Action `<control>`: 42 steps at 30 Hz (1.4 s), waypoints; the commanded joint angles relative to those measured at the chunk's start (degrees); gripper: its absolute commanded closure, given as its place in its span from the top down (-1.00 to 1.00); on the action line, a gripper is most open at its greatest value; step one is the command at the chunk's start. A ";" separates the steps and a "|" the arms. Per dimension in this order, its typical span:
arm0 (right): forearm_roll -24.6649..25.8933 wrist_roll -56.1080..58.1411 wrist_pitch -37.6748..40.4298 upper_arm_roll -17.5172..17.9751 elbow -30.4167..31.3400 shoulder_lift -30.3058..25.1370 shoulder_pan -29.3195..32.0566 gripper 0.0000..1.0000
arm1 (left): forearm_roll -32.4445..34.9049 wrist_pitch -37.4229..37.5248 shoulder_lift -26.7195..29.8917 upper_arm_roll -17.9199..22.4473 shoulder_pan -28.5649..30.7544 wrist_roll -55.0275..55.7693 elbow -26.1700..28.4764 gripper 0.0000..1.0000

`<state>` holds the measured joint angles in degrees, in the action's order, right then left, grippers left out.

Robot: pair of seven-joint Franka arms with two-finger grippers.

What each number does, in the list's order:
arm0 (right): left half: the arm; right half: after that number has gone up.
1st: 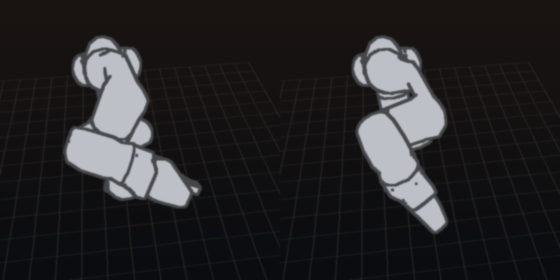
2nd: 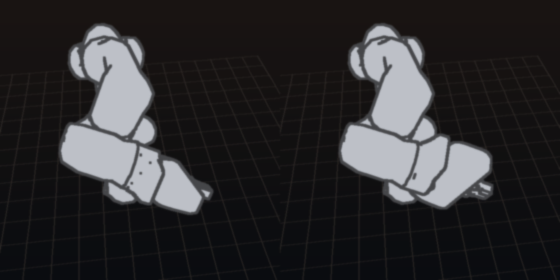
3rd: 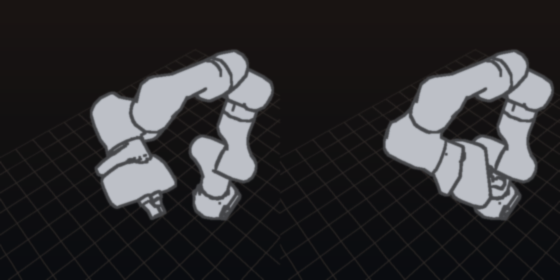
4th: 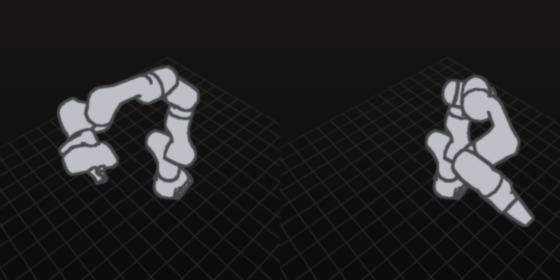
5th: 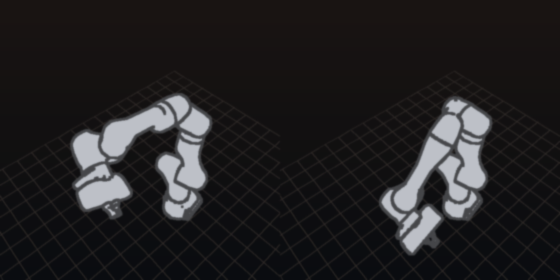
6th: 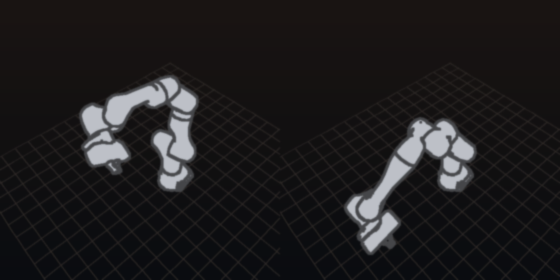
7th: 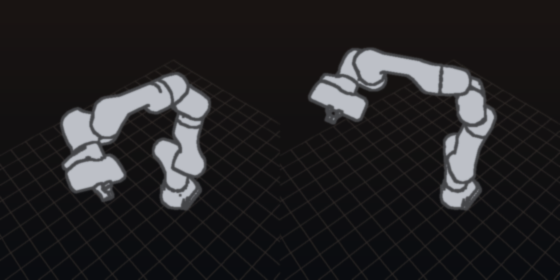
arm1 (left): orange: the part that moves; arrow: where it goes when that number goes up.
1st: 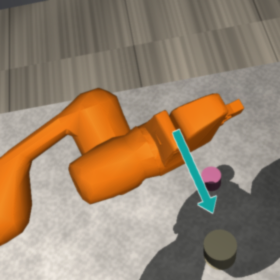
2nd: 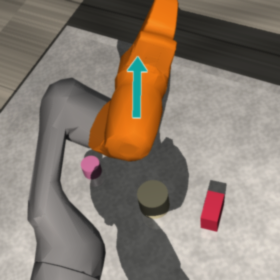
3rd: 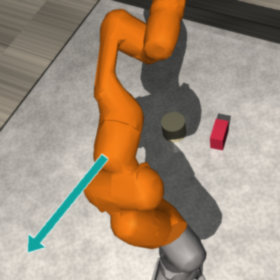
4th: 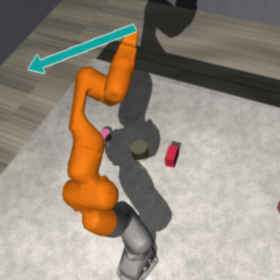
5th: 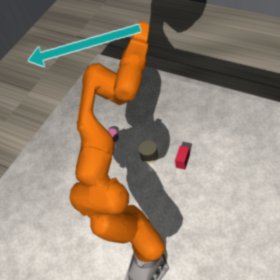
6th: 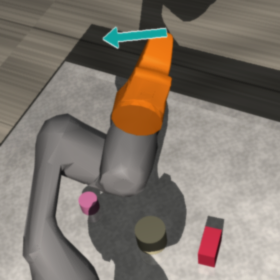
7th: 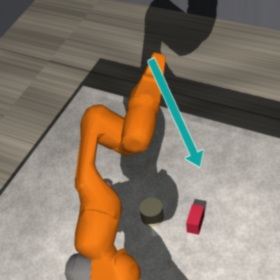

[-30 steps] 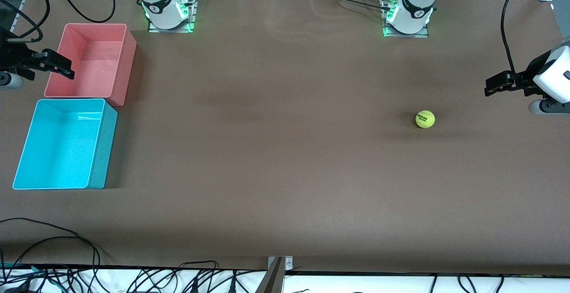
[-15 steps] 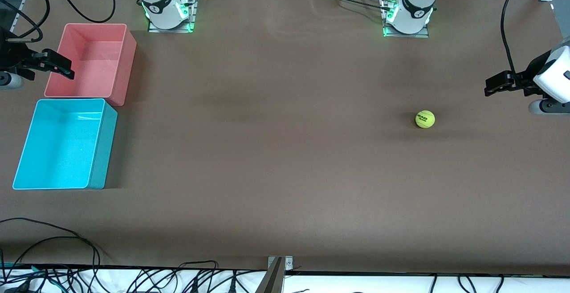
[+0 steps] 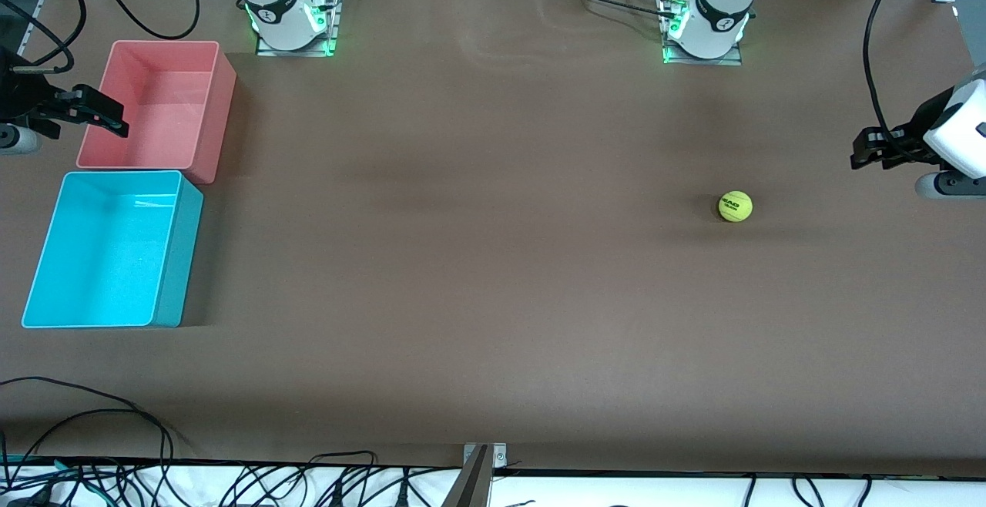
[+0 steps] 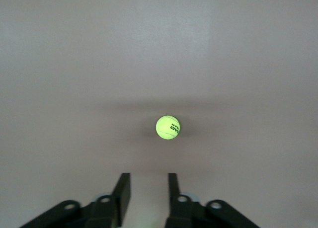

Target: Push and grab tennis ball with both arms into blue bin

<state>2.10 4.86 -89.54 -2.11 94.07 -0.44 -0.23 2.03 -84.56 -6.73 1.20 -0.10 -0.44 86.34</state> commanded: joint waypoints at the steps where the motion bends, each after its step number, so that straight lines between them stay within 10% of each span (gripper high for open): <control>1: -1.22 1.03 0.68 -0.18 -0.90 0.27 0.41 1.00 | -0.79 0.45 0.14 0.11 0.36 -0.09 -0.21 -1.00; 28: -1.22 1.11 0.68 -0.18 -0.90 0.27 0.41 1.00 | -4.13 0.19 -0.38 0.11 10.72 40.94 0.58 -1.00; 42: -1.22 1.03 0.68 -0.44 -0.90 0.27 0.41 1.00 | -3.61 -18.61 -0.56 0.11 14.24 59.23 18.32 -1.00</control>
<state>2.10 4.86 -89.54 -2.34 94.07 -0.44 -0.23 -0.97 -96.07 -7.84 1.66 13.13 51.90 96.72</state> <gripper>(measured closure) 0.000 0.991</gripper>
